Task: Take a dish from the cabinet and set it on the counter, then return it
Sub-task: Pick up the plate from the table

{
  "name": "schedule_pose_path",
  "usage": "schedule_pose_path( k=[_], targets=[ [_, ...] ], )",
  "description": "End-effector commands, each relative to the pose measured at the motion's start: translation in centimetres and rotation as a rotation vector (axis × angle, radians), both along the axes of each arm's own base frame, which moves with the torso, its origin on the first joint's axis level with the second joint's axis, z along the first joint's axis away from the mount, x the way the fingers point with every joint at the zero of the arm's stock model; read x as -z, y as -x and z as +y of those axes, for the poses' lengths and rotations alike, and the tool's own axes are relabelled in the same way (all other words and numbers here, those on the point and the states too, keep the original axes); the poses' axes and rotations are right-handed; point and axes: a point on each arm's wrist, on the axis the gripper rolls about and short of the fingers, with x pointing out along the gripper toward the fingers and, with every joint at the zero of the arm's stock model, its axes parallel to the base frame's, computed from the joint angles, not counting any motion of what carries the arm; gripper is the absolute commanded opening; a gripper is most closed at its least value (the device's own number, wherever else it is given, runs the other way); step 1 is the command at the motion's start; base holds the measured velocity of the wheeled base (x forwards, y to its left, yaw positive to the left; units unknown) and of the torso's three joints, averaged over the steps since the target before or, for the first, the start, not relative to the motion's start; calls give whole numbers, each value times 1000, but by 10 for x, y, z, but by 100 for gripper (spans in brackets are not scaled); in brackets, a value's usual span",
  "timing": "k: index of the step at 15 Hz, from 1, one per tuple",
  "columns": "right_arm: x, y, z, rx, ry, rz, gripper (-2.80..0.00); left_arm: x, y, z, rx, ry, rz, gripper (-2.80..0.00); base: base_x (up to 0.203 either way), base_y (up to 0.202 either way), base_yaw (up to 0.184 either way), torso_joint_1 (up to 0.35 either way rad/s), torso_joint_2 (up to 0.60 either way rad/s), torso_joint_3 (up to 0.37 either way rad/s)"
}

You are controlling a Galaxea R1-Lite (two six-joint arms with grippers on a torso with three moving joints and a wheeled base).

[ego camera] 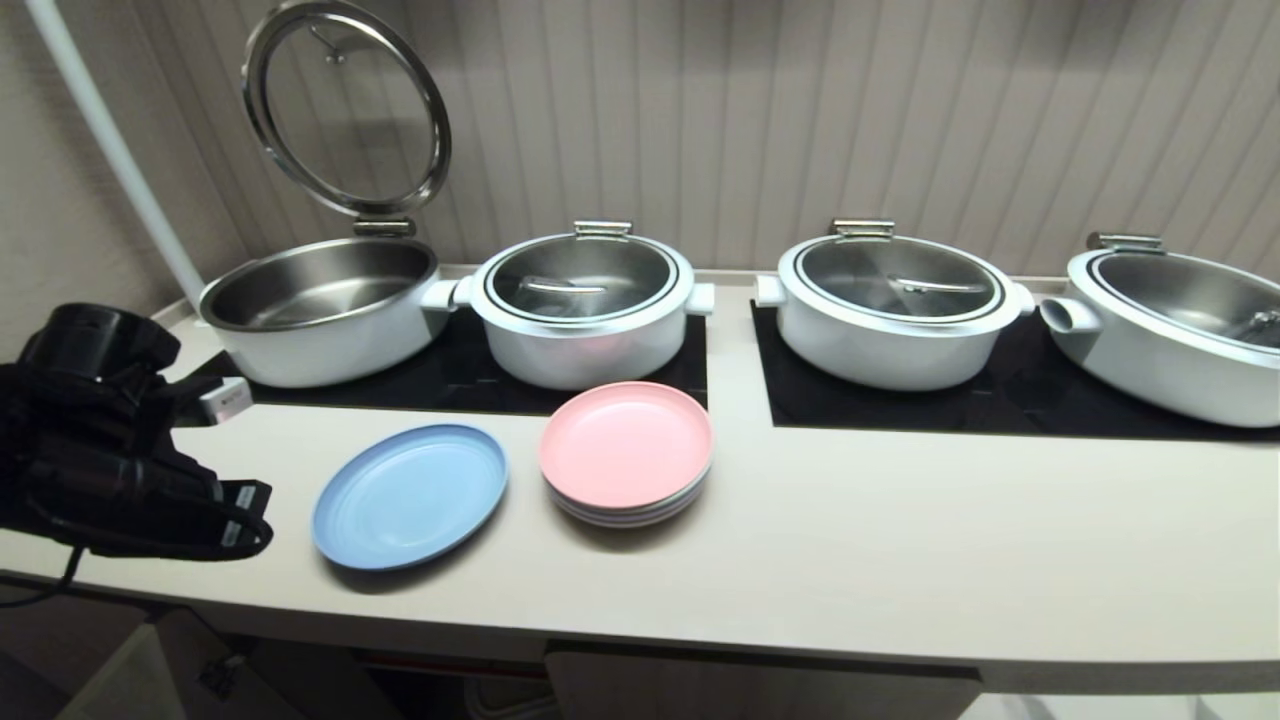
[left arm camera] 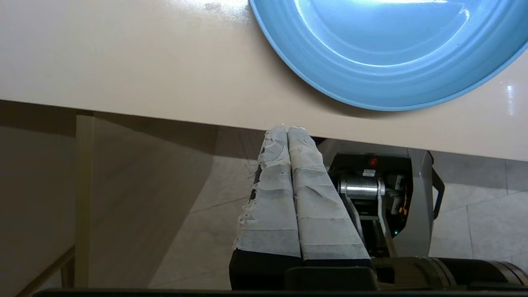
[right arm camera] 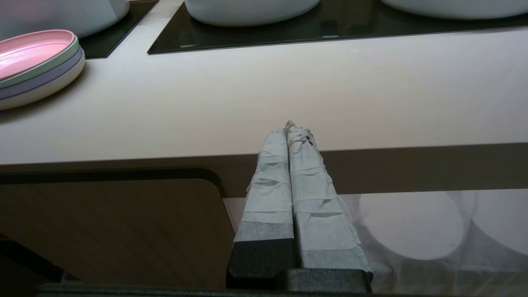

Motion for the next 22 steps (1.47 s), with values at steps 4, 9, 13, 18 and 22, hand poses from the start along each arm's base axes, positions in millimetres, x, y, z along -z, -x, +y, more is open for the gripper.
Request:
schedule_pose_path(
  k=[4,9,13,18,22],
  targets=[
    [0,0,0,0,-1,-1,-280,7,-7,3,16,-9,28,-280,0,0,0,0,0,0],
    [0,0,0,0,-1,0,-280,8,-14,2,28,-9,28,0,0,0,0,0,0,0],
    [0,0,0,0,-1,0,-280,11,-26,5,39,-18,39,0,0,0,0,0,0,0],
    [0,0,0,0,-1,0,-280,20,-54,10,90,-50,55,0,0,0,0,0,0,0],
    [0,0,0,0,-1,0,-280,35,-75,12,90,-53,88,0,0,0,0,0,0,0]
  ],
)
